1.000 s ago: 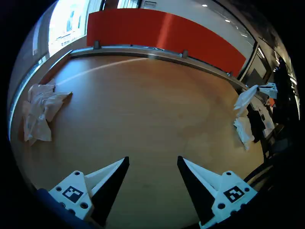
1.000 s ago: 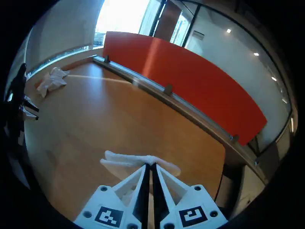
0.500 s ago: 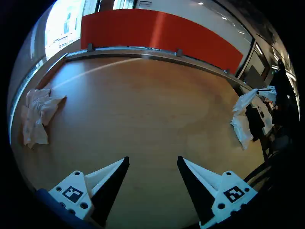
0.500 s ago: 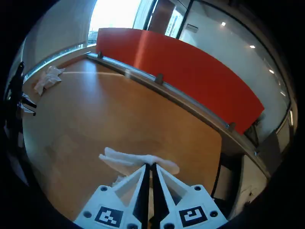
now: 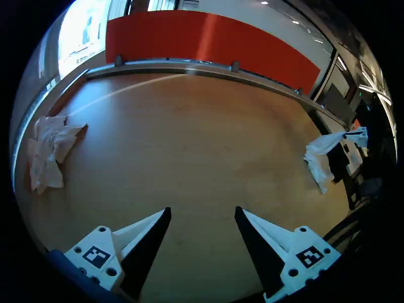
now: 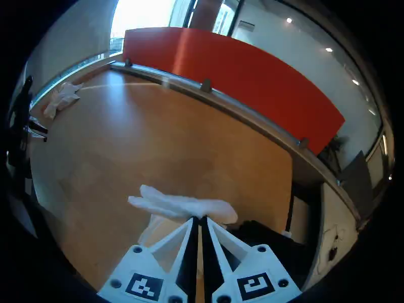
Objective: Fold towel
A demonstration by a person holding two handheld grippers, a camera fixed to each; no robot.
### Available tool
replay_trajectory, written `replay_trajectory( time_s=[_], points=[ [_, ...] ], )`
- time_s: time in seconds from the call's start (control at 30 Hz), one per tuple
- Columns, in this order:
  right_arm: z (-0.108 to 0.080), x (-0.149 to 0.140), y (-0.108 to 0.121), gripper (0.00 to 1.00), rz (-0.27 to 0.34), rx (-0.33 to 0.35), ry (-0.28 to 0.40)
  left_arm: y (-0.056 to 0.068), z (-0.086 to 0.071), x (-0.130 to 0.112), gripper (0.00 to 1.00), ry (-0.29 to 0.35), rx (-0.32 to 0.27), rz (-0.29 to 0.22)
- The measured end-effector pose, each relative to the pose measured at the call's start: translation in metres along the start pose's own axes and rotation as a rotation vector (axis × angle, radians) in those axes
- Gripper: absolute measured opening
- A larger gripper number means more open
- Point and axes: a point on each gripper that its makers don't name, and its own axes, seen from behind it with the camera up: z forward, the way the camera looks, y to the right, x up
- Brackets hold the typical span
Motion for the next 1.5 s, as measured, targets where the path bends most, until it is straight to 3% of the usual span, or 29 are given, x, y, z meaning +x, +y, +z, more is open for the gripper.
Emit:
replay_trajectory(
  time_s=[0.47,0.9,1.5],
  points=[
    [-0.004,-0.093,0.004,0.04,0.089,-0.029,-0.137,-0.003,-0.007,-0.01,0.94,-0.011,-0.001,0.014],
    [0.007,-0.134,0.001,0.04,0.126,-0.037,-0.208,-0.006,-0.013,-0.016,0.94,-0.012,0.009,0.02],
    [0.041,-0.186,-0.003,0.04,0.21,-0.051,-0.312,-0.011,-0.018,-0.025,0.94,-0.02,0.026,0.025]
  ],
)
